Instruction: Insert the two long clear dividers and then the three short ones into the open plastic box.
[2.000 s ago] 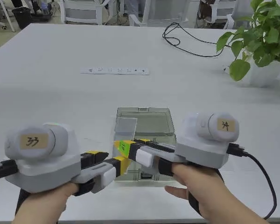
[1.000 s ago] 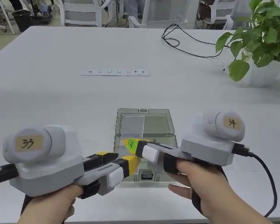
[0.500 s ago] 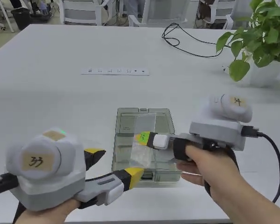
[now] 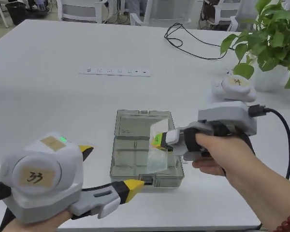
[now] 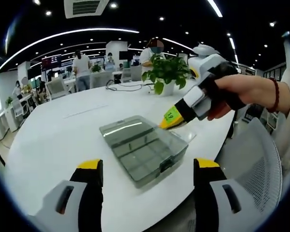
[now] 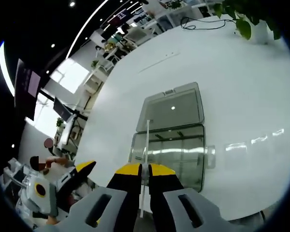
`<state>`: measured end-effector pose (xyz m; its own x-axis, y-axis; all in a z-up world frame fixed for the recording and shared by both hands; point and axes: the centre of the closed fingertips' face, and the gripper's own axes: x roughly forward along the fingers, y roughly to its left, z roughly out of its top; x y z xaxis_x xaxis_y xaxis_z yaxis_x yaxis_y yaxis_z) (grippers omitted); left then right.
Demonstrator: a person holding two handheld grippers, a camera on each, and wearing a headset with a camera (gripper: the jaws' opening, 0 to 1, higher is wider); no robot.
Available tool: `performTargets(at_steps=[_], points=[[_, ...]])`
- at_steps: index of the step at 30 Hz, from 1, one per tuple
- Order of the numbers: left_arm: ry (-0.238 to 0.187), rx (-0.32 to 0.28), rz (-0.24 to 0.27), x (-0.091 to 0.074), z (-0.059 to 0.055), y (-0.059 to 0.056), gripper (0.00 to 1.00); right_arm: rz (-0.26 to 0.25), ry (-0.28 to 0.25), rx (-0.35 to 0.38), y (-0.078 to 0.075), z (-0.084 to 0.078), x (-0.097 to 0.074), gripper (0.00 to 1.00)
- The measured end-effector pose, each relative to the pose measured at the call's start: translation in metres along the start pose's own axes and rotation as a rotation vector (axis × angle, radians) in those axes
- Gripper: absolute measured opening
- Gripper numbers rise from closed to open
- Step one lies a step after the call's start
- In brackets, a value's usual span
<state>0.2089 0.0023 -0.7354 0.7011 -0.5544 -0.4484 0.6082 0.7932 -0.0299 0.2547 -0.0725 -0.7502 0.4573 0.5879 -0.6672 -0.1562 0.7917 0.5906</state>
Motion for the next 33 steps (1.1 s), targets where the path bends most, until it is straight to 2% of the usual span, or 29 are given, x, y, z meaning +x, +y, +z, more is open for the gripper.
performTargets(at_steps=[5, 6, 8, 13, 17, 22, 25, 33], points=[[-0.011, 0.034, 0.004, -0.001, 0.002, 0.001, 0.82, -0.048, 0.025, 0.019, -0.006, 0.002, -0.003, 0.06], [-0.013, 0.035, 0.001, -0.001, 0.003, 0.001, 0.83, -0.080, 0.037, 0.009, -0.010, 0.002, -0.004, 0.06], [-0.012, 0.037, -0.005, -0.001, 0.003, 0.001, 0.84, -0.111, 0.043, -0.013, -0.014, 0.003, -0.004, 0.06], [-0.018, 0.074, -0.007, 0.001, 0.005, 0.001, 0.90, -0.128, 0.077, 0.012, -0.019, 0.005, 0.002, 0.06], [-0.035, 0.082, -0.025, 0.003, 0.008, -0.001, 0.95, -0.162, 0.110, 0.005, -0.025, 0.007, 0.008, 0.06], [-0.033, 0.096, -0.037, 0.006, 0.009, -0.001, 1.00, -0.194, 0.151, -0.009, -0.030, 0.005, 0.011, 0.06], [-0.033, 0.095, -0.043, 0.008, 0.009, 0.000, 1.00, -0.215, 0.176, -0.024, -0.036, 0.006, 0.016, 0.06], [-0.032, 0.106, -0.044, 0.008, 0.009, 0.002, 1.00, -0.231, 0.209, -0.030, -0.046, 0.005, 0.024, 0.06]])
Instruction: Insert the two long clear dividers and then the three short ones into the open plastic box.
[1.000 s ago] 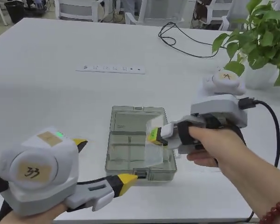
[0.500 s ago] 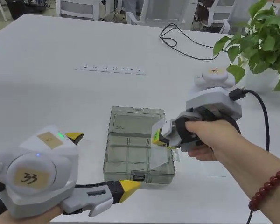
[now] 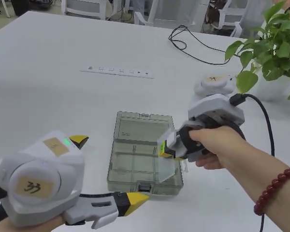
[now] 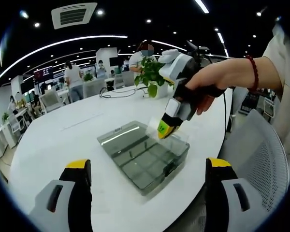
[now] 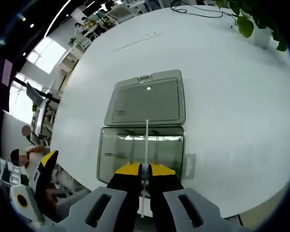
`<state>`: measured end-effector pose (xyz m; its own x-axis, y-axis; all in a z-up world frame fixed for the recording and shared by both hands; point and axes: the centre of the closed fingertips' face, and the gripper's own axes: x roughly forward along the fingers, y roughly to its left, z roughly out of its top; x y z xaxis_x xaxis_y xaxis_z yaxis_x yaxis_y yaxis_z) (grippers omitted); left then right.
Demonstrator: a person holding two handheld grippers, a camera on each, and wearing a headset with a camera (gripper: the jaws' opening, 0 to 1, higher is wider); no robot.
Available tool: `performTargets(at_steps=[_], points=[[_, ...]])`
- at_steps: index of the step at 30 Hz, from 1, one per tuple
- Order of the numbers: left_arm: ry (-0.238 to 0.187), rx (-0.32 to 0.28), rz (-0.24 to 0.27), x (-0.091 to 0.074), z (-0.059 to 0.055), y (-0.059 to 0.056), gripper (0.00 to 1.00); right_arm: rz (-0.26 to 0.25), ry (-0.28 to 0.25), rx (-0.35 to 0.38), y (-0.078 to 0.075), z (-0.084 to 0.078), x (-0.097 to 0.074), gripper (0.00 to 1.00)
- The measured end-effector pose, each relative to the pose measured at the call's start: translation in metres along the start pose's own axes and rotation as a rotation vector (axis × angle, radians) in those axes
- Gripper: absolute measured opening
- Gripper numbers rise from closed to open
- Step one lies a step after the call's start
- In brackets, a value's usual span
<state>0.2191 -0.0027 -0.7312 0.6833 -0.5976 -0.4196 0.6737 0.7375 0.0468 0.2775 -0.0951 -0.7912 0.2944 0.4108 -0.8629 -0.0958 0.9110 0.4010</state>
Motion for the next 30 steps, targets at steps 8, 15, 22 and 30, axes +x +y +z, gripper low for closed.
performTargets(at_steps=[8, 15, 22, 30], points=[[0.008, -0.001, 0.009, -0.001, -0.002, 0.003, 0.99, -0.008, 0.025, 0.025, -0.007, 0.001, 0.011, 0.07], [0.009, -0.002, 0.016, -0.002, -0.003, 0.006, 0.98, -0.012, 0.044, 0.032, -0.008, -0.001, 0.017, 0.07], [0.010, -0.006, 0.015, -0.003, -0.004, 0.007, 0.96, -0.010, 0.053, 0.042, -0.007, -0.004, 0.022, 0.07], [0.012, -0.008, 0.013, -0.004, -0.005, 0.008, 0.94, -0.015, 0.062, 0.058, -0.009, -0.004, 0.026, 0.07]])
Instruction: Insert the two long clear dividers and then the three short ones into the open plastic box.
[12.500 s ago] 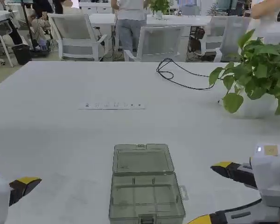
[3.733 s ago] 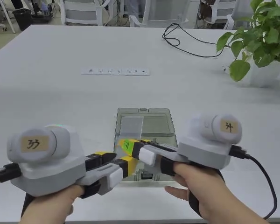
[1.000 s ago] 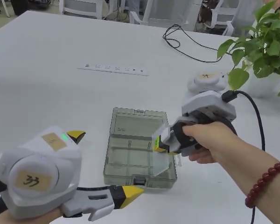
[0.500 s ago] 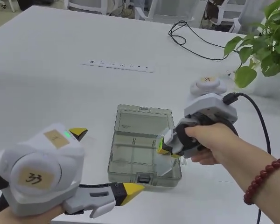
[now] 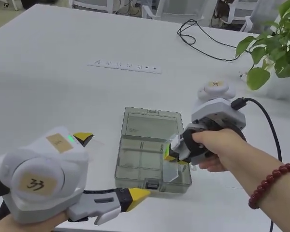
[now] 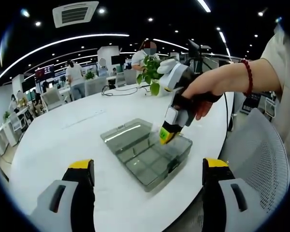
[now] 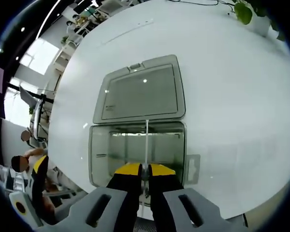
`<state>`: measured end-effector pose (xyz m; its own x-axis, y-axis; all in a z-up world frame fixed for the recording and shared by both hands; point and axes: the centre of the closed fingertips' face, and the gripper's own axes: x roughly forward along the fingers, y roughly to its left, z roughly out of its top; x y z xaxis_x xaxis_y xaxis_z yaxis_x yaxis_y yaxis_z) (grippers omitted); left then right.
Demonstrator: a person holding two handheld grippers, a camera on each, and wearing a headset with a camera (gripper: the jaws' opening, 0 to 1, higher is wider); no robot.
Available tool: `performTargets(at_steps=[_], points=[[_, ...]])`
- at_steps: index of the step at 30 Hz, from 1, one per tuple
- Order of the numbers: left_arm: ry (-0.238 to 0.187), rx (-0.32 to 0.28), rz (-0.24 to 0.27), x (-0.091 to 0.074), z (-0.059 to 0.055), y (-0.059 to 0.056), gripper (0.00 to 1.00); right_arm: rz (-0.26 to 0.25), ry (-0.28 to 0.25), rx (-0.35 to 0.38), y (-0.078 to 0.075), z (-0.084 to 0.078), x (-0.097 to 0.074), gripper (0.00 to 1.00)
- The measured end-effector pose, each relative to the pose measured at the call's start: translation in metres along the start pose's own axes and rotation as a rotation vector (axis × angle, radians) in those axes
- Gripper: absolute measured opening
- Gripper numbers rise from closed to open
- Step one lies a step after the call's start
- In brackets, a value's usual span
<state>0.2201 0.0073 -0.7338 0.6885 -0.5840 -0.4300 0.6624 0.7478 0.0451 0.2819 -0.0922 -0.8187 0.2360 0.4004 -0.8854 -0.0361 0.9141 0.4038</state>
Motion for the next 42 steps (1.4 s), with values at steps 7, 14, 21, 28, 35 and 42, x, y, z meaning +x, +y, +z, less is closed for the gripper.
performTargets(at_steps=[7, 14, 21, 28, 35, 42], points=[[-0.010, -0.016, -0.001, 0.000, 0.002, 0.002, 0.94, -0.010, 0.013, -0.013, 0.003, -0.003, -0.001, 0.07], [-0.019, -0.012, 0.000, -0.001, 0.005, 0.003, 0.94, -0.017, 0.021, -0.026, 0.001, -0.003, 0.000, 0.07], [-0.025, -0.013, 0.003, -0.003, 0.008, 0.005, 0.93, -0.023, 0.036, -0.048, 0.001, -0.002, -0.002, 0.07], [-0.019, -0.009, 0.000, -0.004, 0.006, 0.004, 0.93, -0.045, 0.060, -0.072, -0.002, -0.001, -0.001, 0.07], [-0.029, -0.009, -0.001, -0.005, 0.009, 0.004, 0.93, -0.059, 0.061, -0.104, 0.004, -0.008, -0.002, 0.07], [-0.035, -0.013, 0.007, -0.007, 0.010, 0.007, 0.93, -0.114, 0.051, -0.169, 0.004, -0.004, 0.000, 0.07]])
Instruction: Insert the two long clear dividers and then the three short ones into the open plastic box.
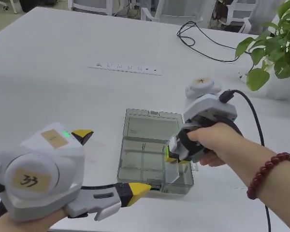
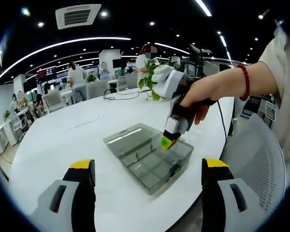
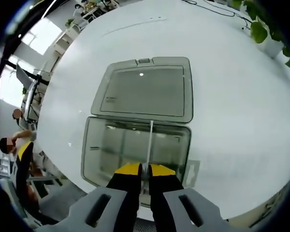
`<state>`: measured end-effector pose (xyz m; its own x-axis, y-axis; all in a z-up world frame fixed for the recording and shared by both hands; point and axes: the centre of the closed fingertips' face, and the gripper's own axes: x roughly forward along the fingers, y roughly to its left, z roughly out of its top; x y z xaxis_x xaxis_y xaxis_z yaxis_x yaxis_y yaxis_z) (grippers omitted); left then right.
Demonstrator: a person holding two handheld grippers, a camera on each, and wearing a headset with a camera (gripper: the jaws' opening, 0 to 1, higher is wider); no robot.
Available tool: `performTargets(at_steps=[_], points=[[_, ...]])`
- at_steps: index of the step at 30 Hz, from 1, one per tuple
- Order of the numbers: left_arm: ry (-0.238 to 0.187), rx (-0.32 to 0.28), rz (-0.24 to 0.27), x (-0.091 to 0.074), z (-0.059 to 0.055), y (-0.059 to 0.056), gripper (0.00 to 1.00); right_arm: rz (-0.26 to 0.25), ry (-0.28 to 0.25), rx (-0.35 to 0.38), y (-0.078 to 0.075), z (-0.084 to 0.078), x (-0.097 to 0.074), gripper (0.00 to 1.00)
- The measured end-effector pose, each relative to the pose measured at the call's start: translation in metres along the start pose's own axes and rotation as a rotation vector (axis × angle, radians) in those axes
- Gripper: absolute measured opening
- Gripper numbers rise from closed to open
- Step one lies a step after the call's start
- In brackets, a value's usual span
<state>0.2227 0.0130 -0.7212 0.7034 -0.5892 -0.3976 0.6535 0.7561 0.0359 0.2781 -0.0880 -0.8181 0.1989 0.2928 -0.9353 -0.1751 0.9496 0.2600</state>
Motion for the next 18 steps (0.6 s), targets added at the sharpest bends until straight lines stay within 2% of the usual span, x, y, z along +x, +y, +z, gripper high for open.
performTargets(at_steps=[4, 9, 18], points=[[0.000, -0.011, 0.009, -0.001, 0.000, 0.002, 0.93, -0.080, -0.022, -0.103, -0.001, 0.004, 0.003, 0.07], [0.000, -0.020, 0.017, -0.003, 0.000, 0.003, 0.91, -0.132, -0.036, -0.145, 0.000, 0.003, 0.009, 0.07], [0.001, -0.034, 0.028, -0.005, -0.003, 0.004, 0.91, -0.165, -0.052, -0.168, -0.002, 0.002, 0.016, 0.07]])
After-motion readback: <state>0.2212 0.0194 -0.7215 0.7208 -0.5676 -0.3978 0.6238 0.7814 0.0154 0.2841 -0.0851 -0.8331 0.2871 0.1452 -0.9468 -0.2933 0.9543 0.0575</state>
